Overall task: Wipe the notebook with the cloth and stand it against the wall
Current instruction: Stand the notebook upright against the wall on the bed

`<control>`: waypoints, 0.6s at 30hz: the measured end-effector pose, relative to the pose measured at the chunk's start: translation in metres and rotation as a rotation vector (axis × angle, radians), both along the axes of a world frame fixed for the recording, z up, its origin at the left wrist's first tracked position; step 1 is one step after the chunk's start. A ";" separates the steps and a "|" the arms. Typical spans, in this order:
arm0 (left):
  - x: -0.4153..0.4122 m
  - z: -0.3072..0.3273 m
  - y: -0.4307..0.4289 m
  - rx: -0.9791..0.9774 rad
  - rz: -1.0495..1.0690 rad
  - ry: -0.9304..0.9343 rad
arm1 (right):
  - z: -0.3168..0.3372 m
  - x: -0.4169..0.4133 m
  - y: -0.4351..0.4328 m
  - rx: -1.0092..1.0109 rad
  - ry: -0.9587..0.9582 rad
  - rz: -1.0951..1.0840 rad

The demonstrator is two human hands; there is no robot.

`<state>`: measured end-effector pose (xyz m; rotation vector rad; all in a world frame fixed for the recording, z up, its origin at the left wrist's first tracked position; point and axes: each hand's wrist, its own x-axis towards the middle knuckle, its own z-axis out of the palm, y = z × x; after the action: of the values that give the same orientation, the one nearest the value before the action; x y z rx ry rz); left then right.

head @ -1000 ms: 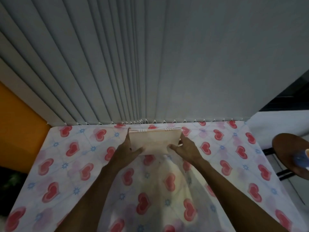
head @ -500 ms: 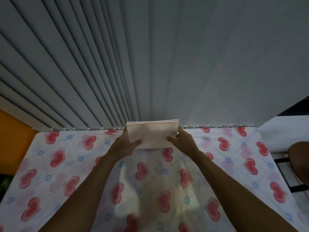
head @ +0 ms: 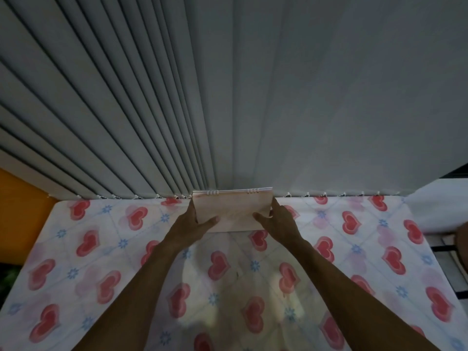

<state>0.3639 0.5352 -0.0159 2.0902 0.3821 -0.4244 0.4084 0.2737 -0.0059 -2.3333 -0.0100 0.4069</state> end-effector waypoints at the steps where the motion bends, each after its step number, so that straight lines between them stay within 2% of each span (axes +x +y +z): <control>1: 0.000 0.001 0.000 0.004 -0.006 -0.012 | 0.003 -0.001 0.001 0.003 -0.008 -0.001; 7: -0.003 0.000 0.000 0.002 -0.009 -0.037 | 0.008 -0.009 0.001 -0.005 -0.053 -0.006; 18: -0.010 0.012 -0.005 0.052 -0.015 -0.133 | 0.013 -0.013 0.004 -0.027 -0.025 0.015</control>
<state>0.3538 0.5307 -0.0035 2.1593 0.3024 -0.2847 0.3955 0.2773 0.0072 -2.3662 -0.0347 0.3871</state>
